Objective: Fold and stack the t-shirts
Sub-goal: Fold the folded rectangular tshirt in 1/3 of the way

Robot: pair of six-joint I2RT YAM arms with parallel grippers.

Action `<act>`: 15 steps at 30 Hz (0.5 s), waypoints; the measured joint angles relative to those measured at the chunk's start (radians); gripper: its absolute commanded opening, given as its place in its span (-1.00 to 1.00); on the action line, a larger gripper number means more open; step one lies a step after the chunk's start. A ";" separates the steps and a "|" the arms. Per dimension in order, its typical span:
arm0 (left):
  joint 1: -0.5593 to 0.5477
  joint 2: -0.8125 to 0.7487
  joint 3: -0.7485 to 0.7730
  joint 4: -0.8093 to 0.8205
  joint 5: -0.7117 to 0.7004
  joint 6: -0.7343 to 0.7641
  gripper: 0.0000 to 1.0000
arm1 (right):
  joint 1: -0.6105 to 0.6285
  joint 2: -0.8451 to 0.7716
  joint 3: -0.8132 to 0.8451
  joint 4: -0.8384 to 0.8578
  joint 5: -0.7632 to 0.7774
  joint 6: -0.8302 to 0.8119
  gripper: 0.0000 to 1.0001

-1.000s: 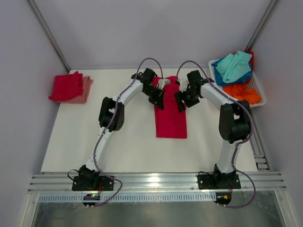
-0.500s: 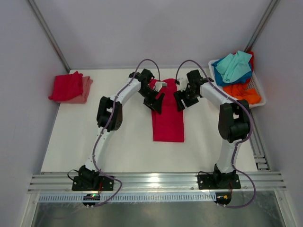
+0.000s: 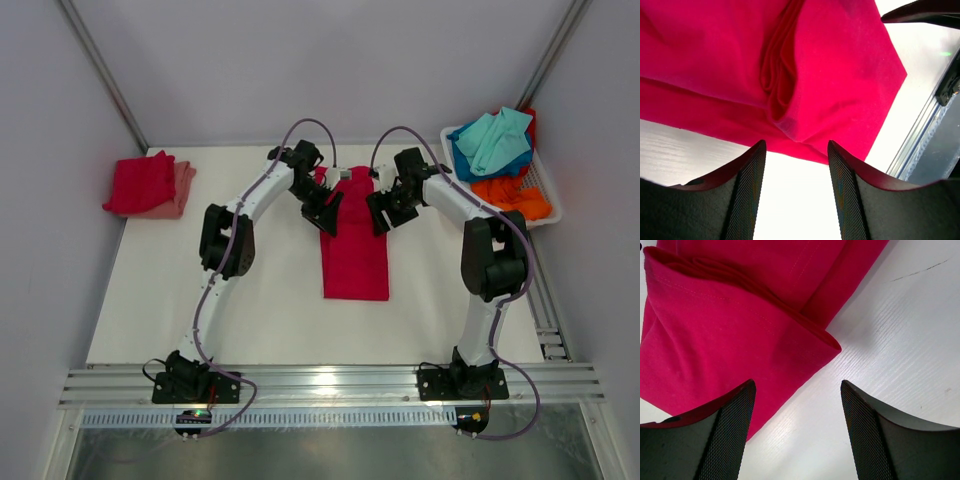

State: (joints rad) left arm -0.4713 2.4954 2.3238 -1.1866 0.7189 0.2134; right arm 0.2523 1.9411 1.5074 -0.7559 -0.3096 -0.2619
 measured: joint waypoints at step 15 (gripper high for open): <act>0.000 0.000 -0.004 0.008 0.034 -0.027 0.08 | 0.000 0.009 0.000 0.000 -0.008 0.003 0.46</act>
State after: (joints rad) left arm -0.4713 2.4958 2.3196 -1.1790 0.7525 0.1864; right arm 0.2523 1.9503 1.5074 -0.7563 -0.3172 -0.2584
